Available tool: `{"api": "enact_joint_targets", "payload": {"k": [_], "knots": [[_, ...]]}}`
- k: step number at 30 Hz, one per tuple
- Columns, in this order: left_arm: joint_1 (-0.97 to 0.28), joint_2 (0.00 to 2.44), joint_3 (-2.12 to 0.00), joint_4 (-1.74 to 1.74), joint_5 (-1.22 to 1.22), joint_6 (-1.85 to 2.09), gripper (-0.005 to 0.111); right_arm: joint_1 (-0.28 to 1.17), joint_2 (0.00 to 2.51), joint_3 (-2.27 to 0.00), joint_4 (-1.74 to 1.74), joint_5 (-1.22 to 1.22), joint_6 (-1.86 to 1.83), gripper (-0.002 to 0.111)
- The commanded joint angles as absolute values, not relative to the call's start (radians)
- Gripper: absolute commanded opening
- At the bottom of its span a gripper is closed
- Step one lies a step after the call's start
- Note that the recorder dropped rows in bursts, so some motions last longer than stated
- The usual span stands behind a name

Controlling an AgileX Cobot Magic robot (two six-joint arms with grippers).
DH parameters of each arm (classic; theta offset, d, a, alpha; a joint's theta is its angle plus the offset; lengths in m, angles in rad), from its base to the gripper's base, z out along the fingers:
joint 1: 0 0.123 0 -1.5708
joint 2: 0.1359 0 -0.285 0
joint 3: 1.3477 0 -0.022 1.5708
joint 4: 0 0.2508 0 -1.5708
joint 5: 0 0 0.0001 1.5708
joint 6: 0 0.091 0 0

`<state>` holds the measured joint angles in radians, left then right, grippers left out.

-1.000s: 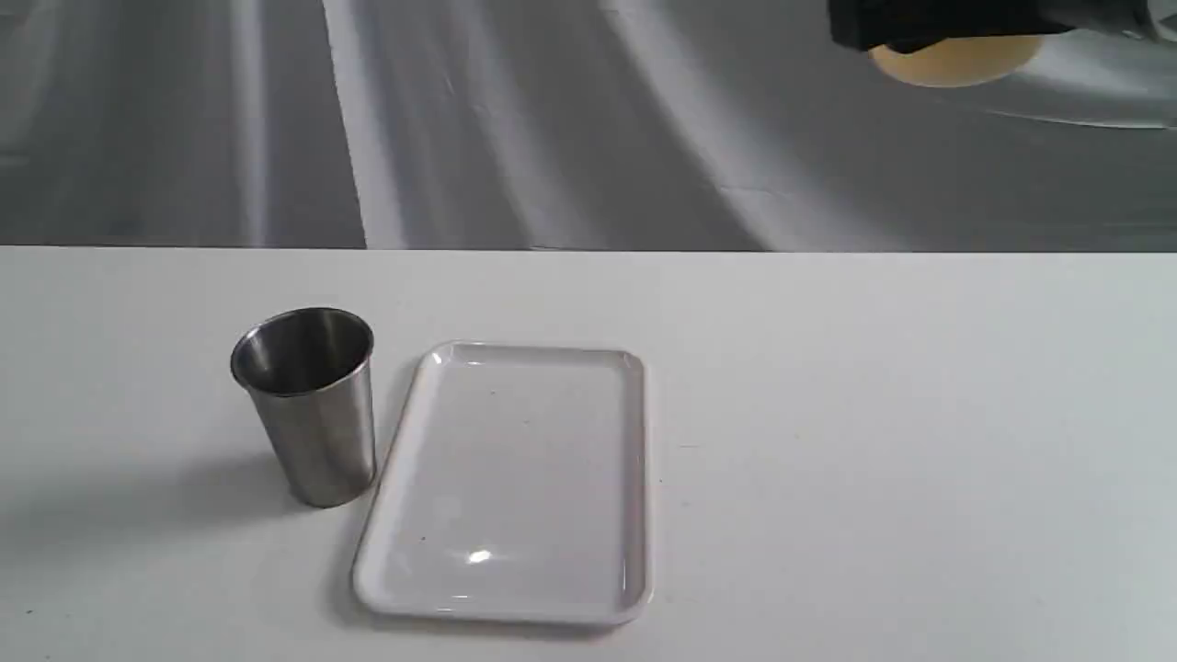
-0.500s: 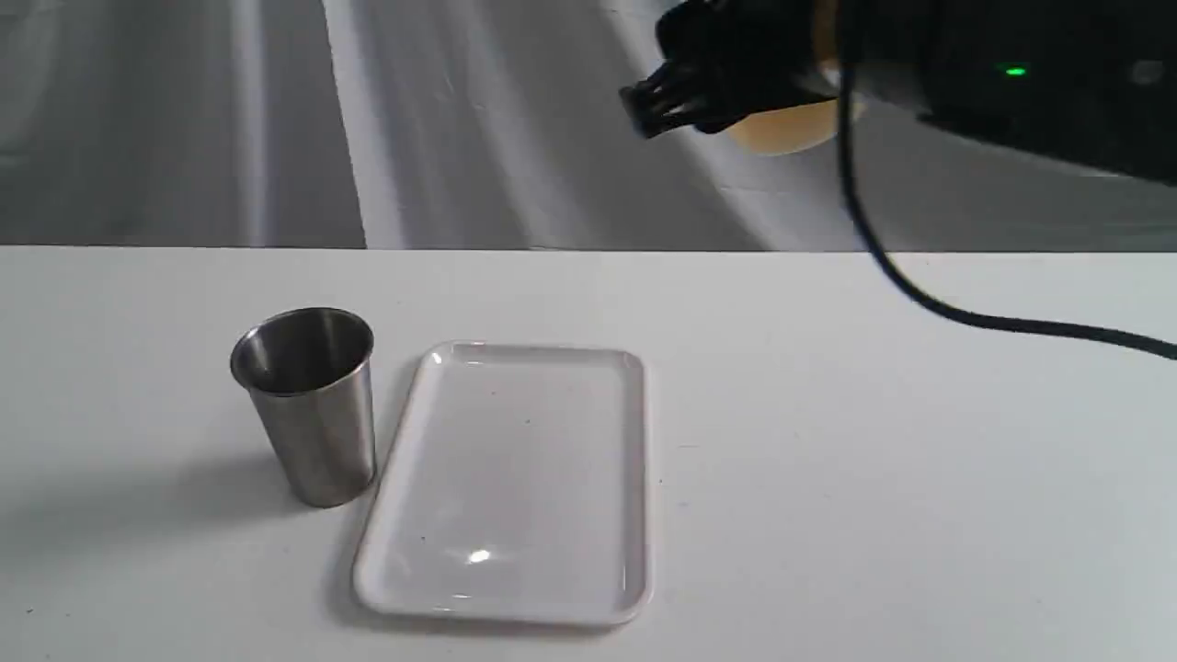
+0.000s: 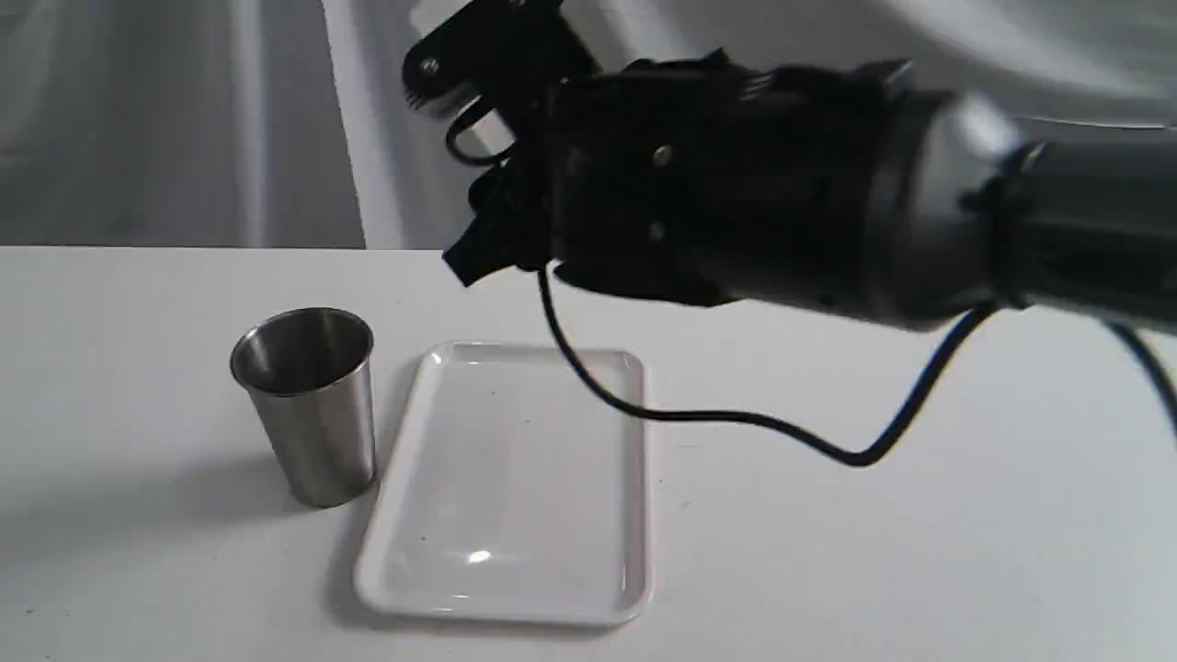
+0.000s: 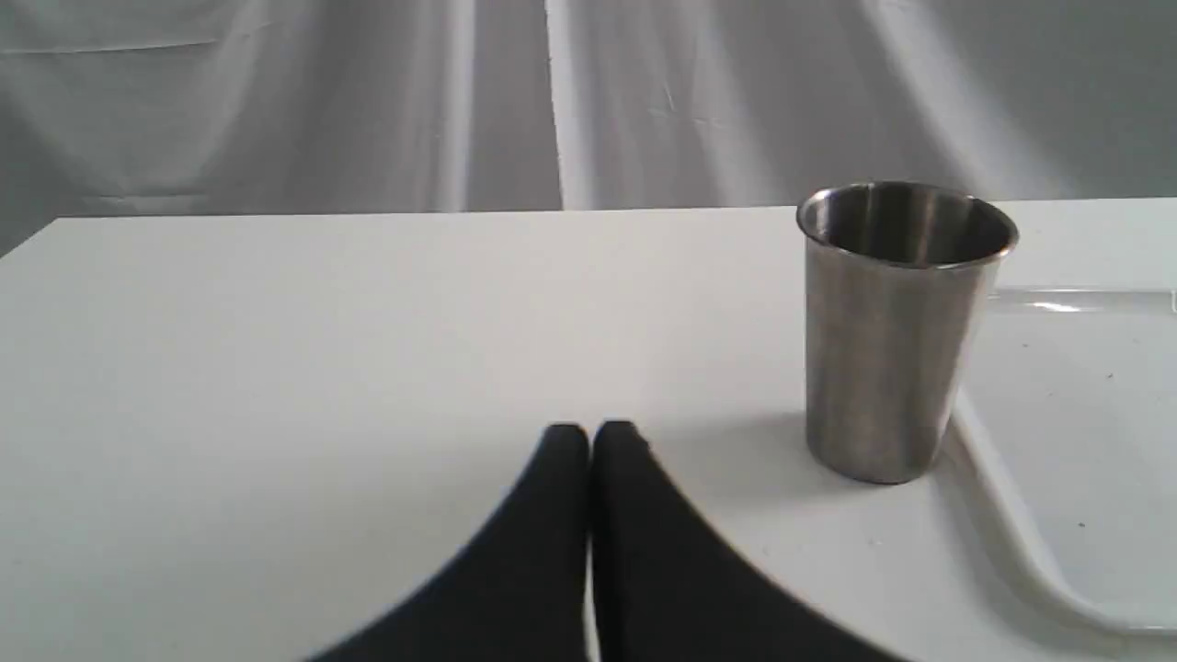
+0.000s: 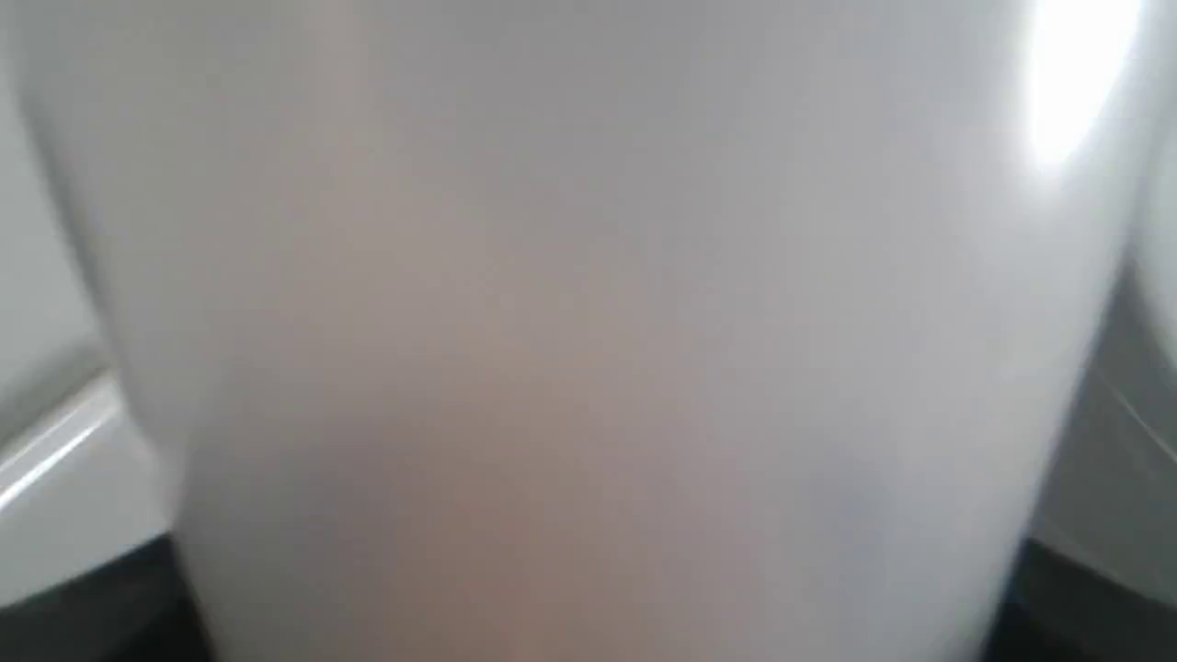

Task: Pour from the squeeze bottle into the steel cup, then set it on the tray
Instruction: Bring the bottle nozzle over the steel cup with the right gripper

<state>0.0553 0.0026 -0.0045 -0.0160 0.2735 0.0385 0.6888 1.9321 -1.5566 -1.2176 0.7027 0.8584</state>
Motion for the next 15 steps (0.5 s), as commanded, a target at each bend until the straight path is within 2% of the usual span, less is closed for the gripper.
{"api": "enact_joint_targets", "payload": {"k": [1, 15], "knots": [[0.047, 0.0, 0.0, -0.017, 0.266, 0.037, 0.0, 0.71, 1.992, -1.599, -1.216, 0.743, 0.717, 0.0], [0.047, 0.0, 0.0, -0.017, 0.266, 0.035, 0.0, 0.745, 2.094, -1.666, -1.195, 0.835, 0.629, 0.0]]}}
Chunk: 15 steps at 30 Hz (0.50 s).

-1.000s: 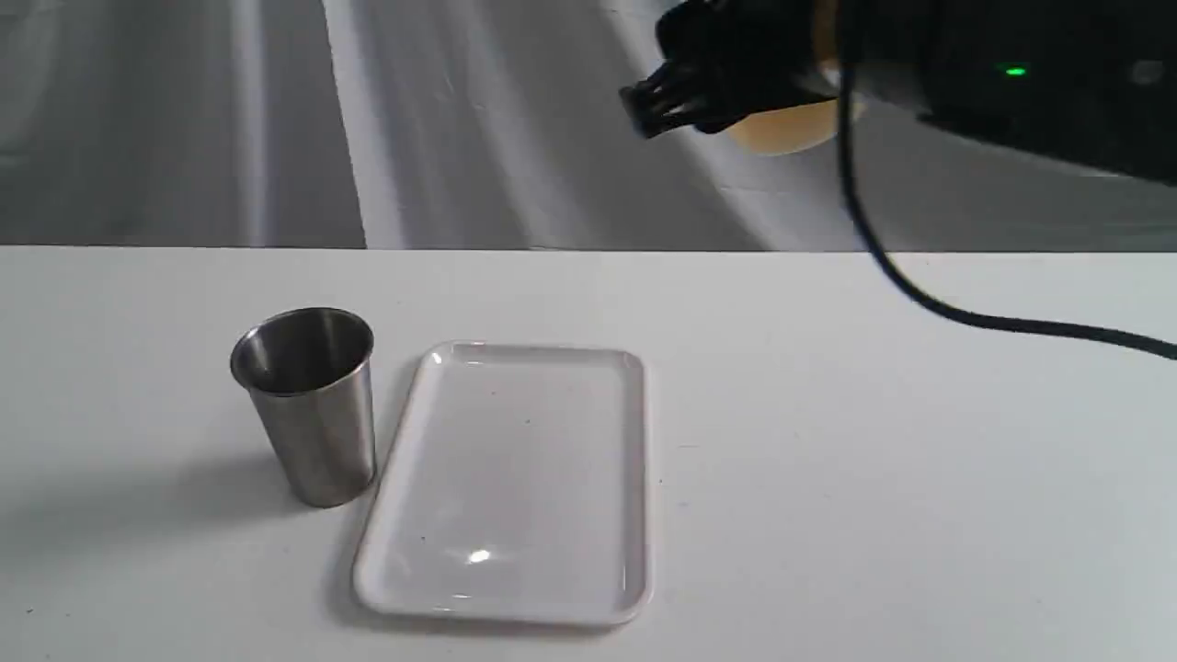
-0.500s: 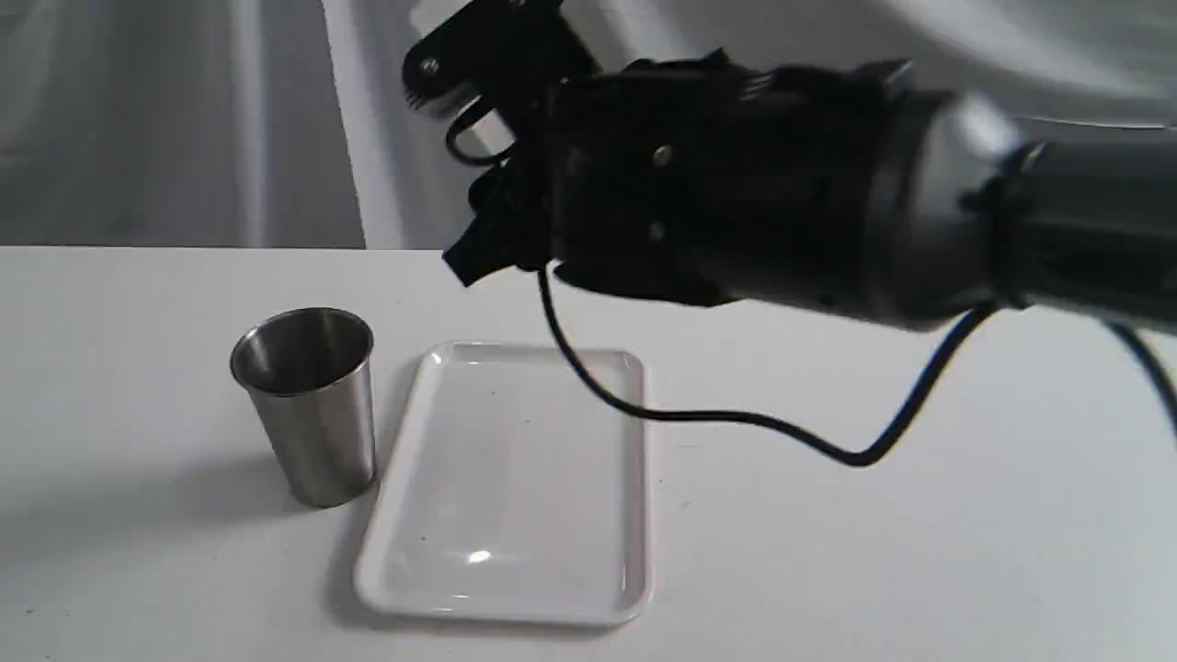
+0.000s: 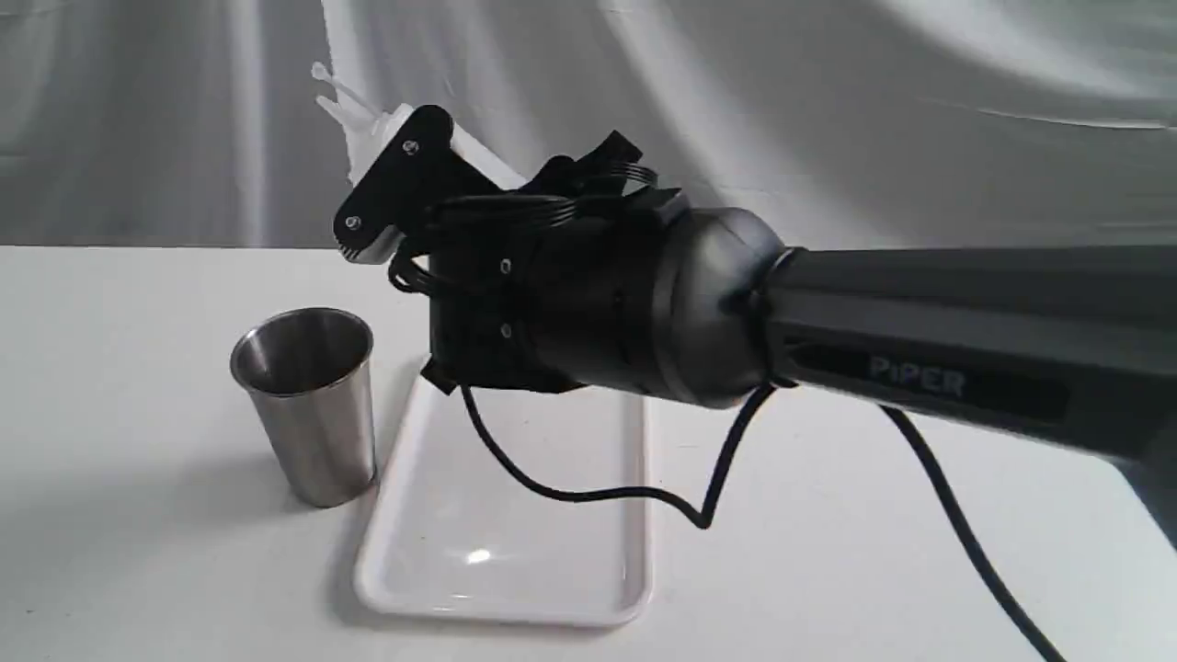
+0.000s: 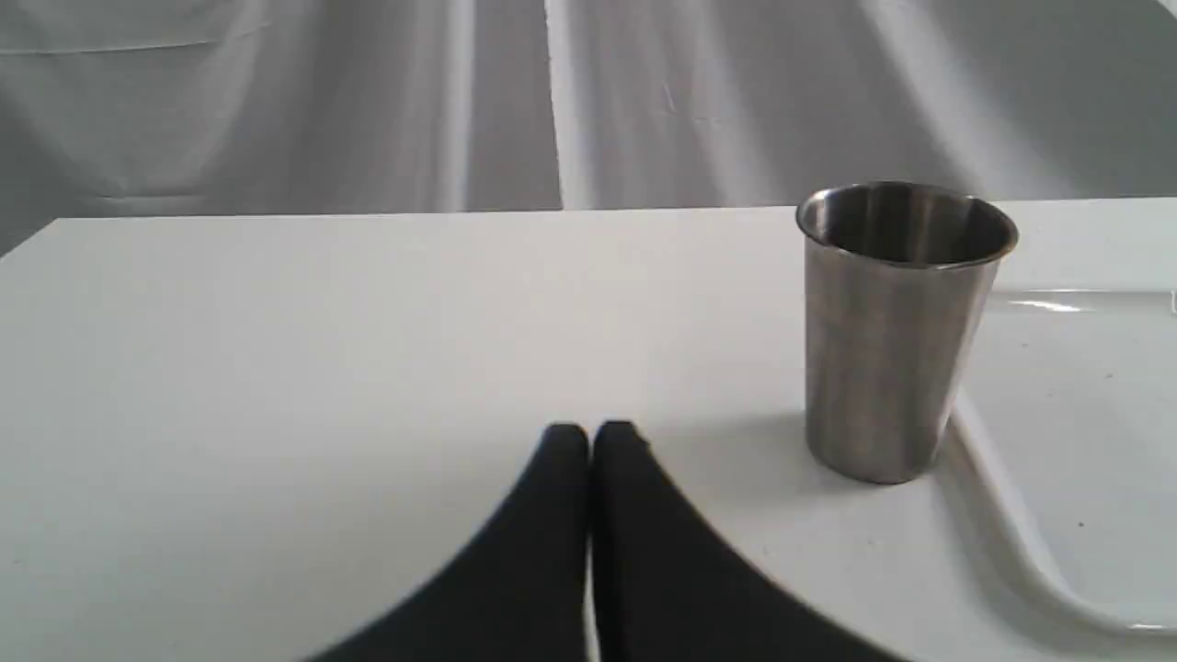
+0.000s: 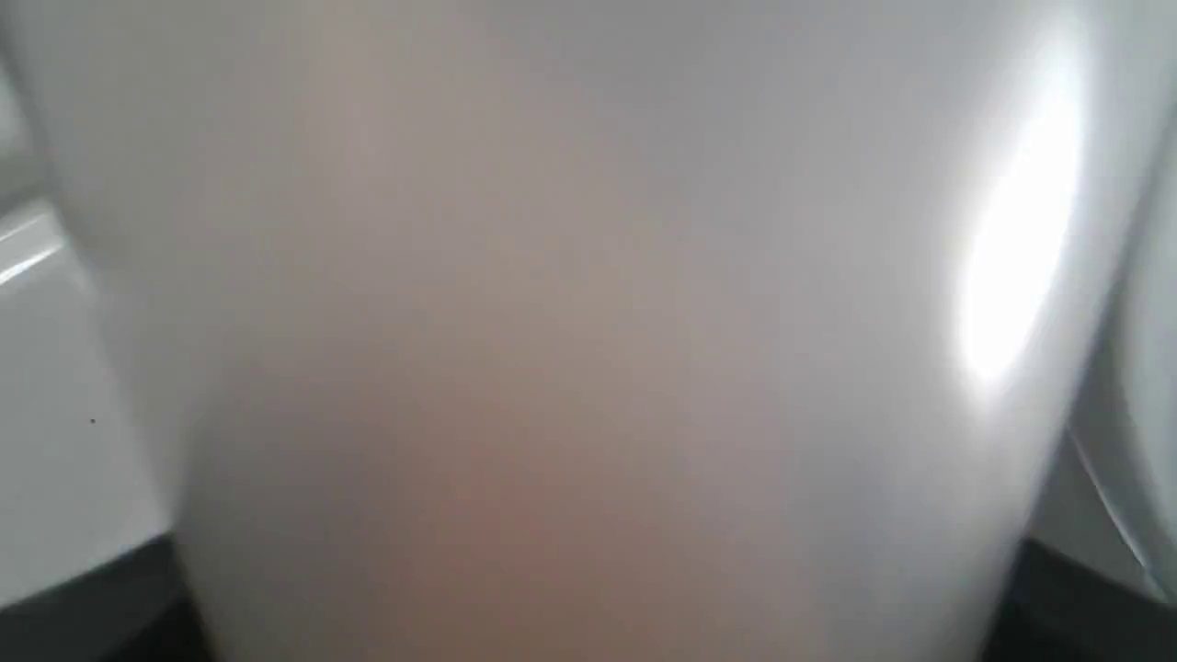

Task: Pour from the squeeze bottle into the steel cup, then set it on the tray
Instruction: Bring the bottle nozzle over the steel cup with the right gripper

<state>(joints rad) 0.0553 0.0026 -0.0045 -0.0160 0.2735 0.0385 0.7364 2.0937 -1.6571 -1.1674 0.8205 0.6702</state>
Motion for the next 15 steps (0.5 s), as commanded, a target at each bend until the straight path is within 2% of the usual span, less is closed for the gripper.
{"api": "enact_joint_targets", "payload": {"k": [1, 15], "knots": [[0.047, 0.0, 0.0, -0.017, 0.266, 0.035, 0.0, 0.745, 2.1, -1.666, -1.195, 0.842, 0.613, 0.0], [0.047, 0.0, 0.0, -0.017, 0.266, 0.037, 0.0, 0.759, 2.122, -1.666, -1.216, 0.853, 0.488, 0.0]]}}
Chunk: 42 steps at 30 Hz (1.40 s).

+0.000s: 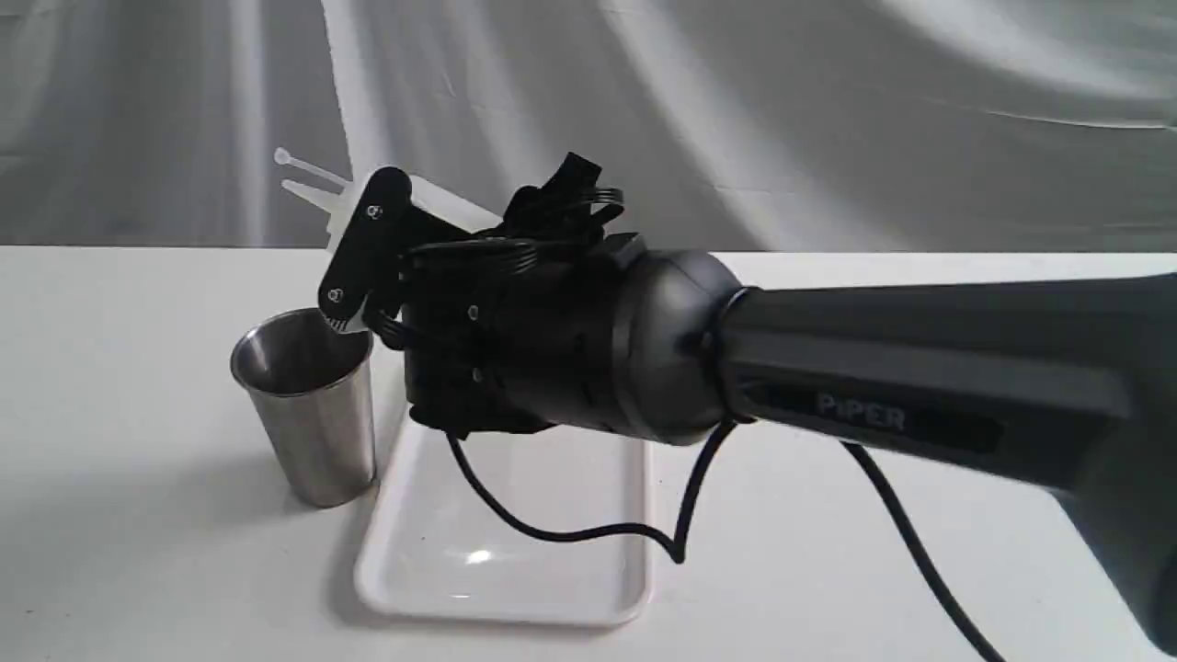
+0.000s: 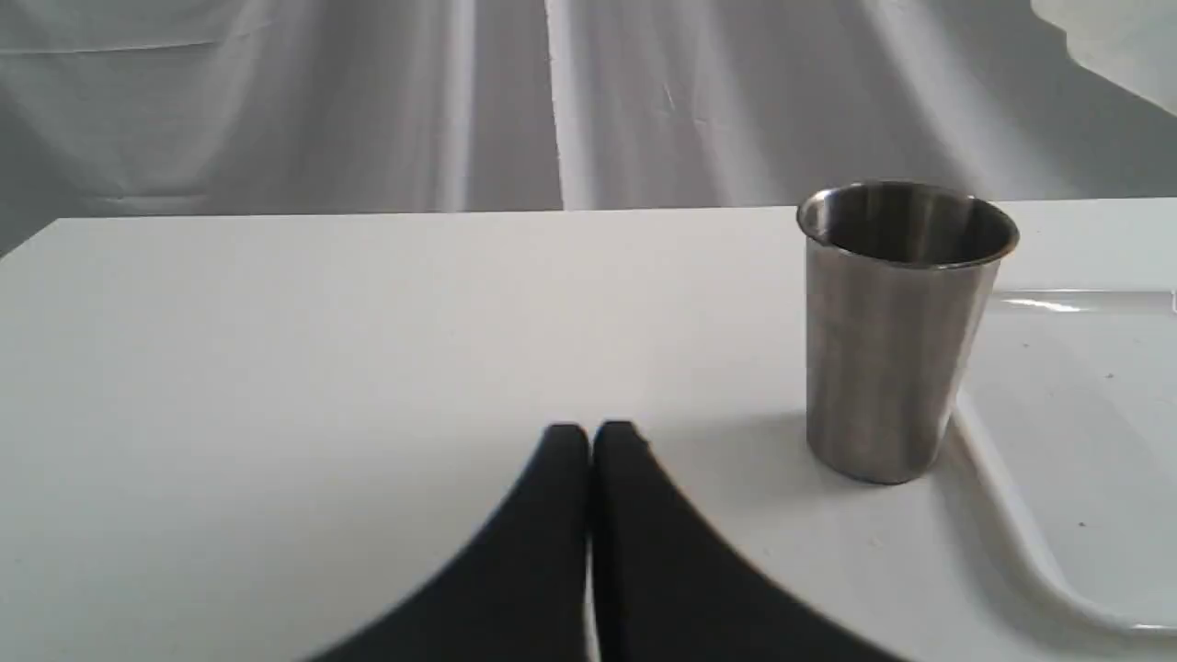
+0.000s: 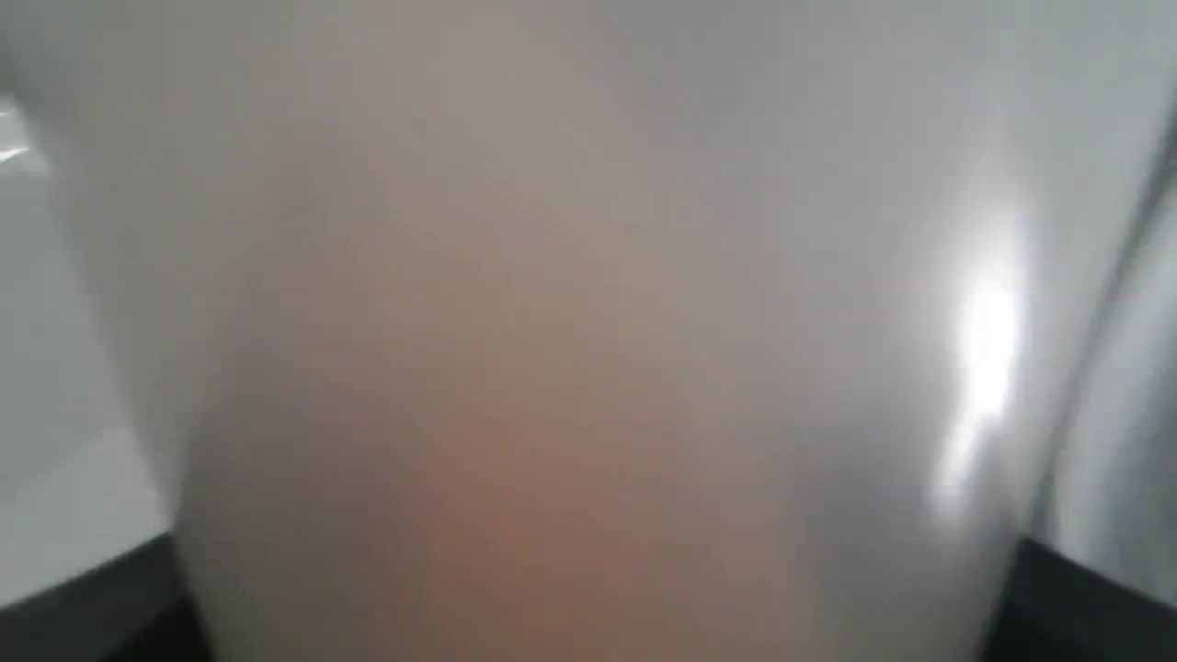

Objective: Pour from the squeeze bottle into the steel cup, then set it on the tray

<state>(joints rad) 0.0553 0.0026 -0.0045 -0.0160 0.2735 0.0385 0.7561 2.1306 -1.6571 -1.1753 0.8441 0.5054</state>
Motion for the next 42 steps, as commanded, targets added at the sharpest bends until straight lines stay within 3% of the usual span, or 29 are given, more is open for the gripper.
{"api": "enact_joint_targets", "payload": {"k": [1, 42], "knots": [[0.047, 0.0, 0.0, -0.017, 0.266, 0.037, 0.0, 0.759, 2.122, -1.666, -1.218, 0.853, 0.472, 0.0], [0.047, 0.0, 0.0, -0.017, 0.266, 0.037, 0.0, 0.756, 2.122, -1.666, -1.339, 0.888, 0.362, 0.0]]}}
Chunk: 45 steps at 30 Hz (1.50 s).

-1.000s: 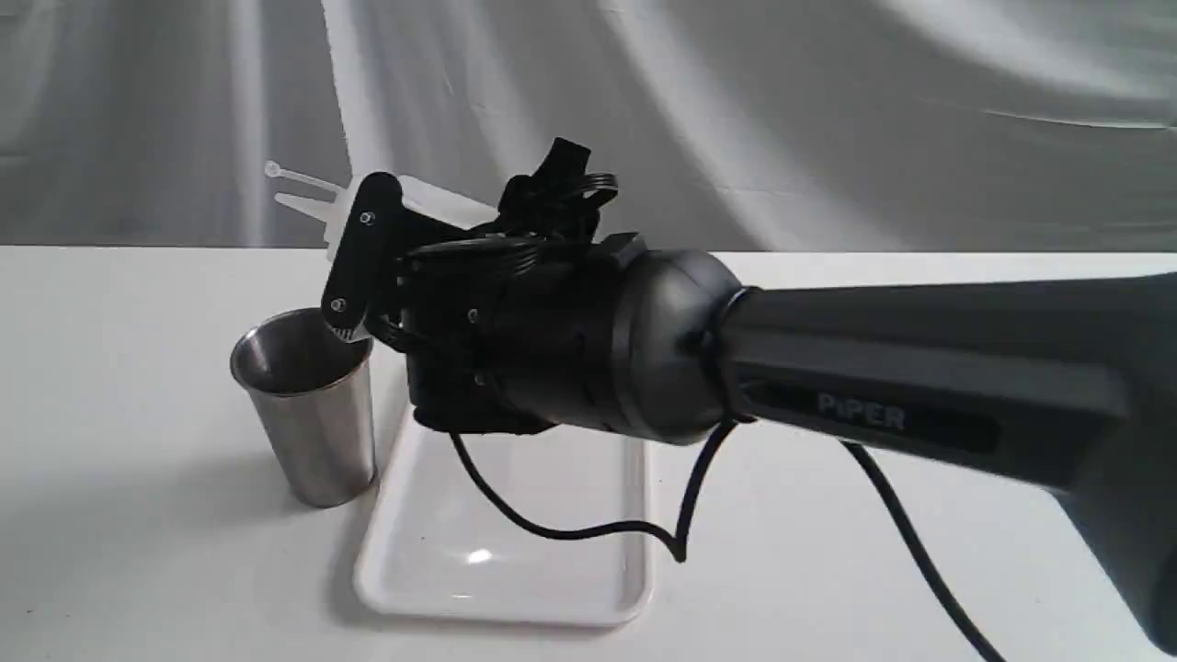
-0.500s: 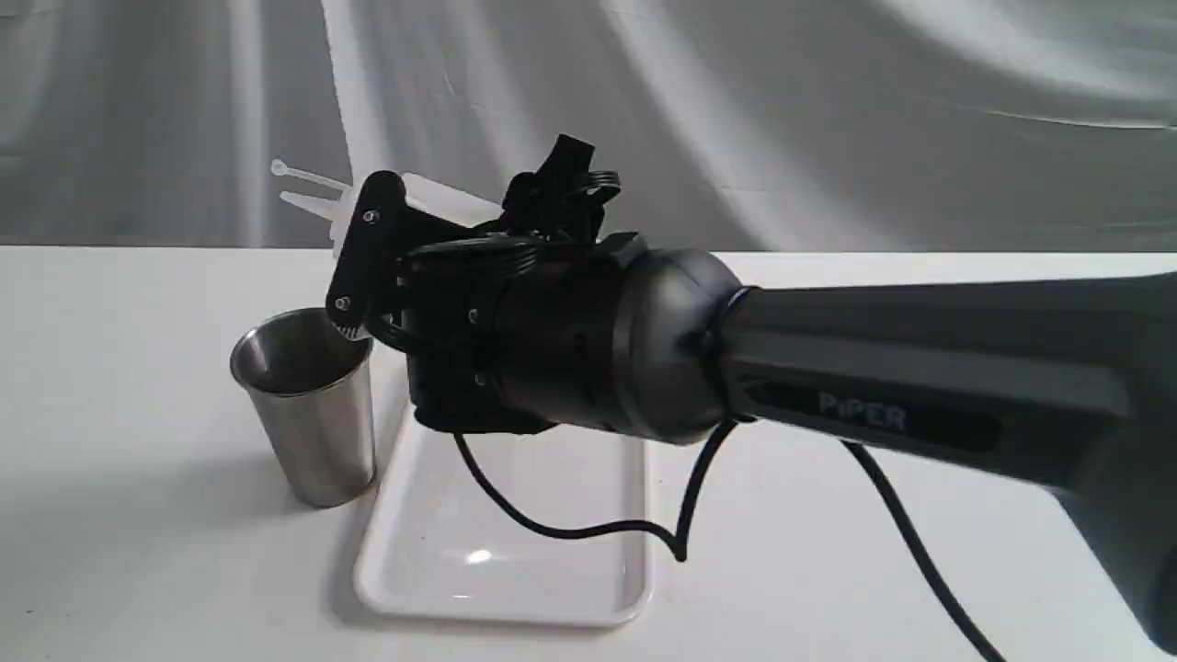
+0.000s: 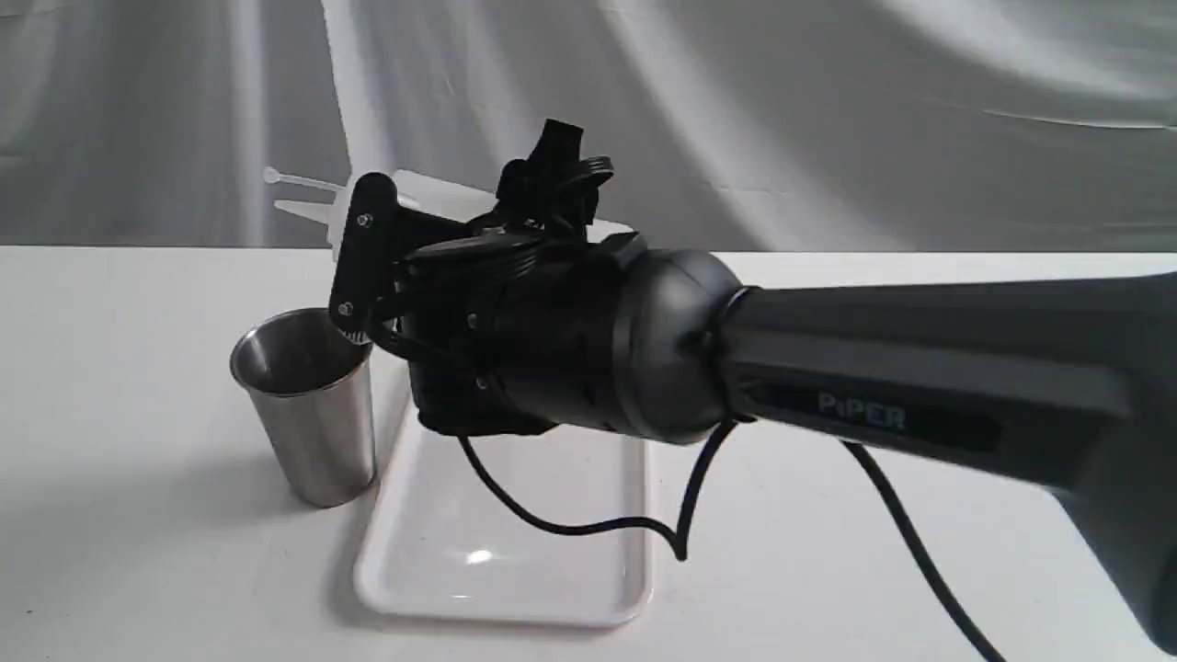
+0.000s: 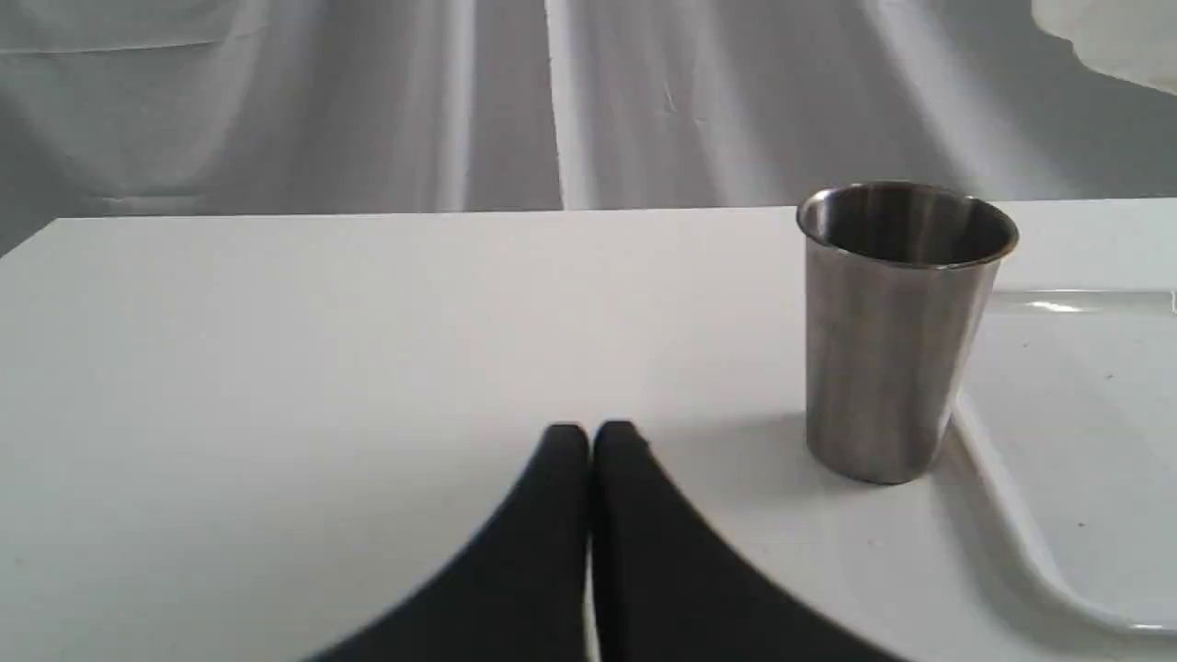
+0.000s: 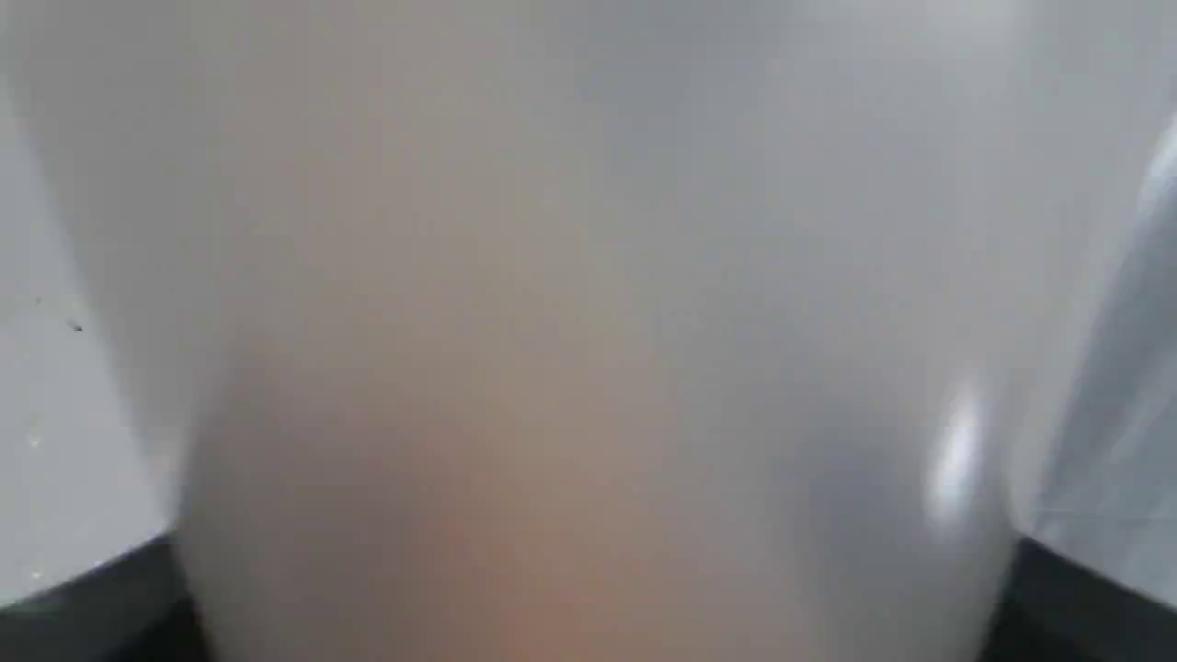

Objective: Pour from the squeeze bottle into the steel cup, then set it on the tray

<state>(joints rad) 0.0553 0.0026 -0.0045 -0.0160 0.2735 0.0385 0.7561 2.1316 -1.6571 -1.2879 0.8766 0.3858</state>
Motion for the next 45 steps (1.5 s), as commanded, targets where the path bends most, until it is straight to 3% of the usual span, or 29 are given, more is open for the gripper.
{"api": "enact_joint_targets", "payload": {"k": [1, 45], "knots": [[0.047, 0.0, 0.0, -0.017, 0.266, 0.037, 0.0, 0.756, 2.122, -1.666, -1.342, 0.888, 0.352, 0.0], [0.047, 0.0, 0.0, -0.017, 0.266, 0.037, 0.0, 0.738, 2.219, -1.771, -1.492, 0.95, 0.01, 0.0]]}}
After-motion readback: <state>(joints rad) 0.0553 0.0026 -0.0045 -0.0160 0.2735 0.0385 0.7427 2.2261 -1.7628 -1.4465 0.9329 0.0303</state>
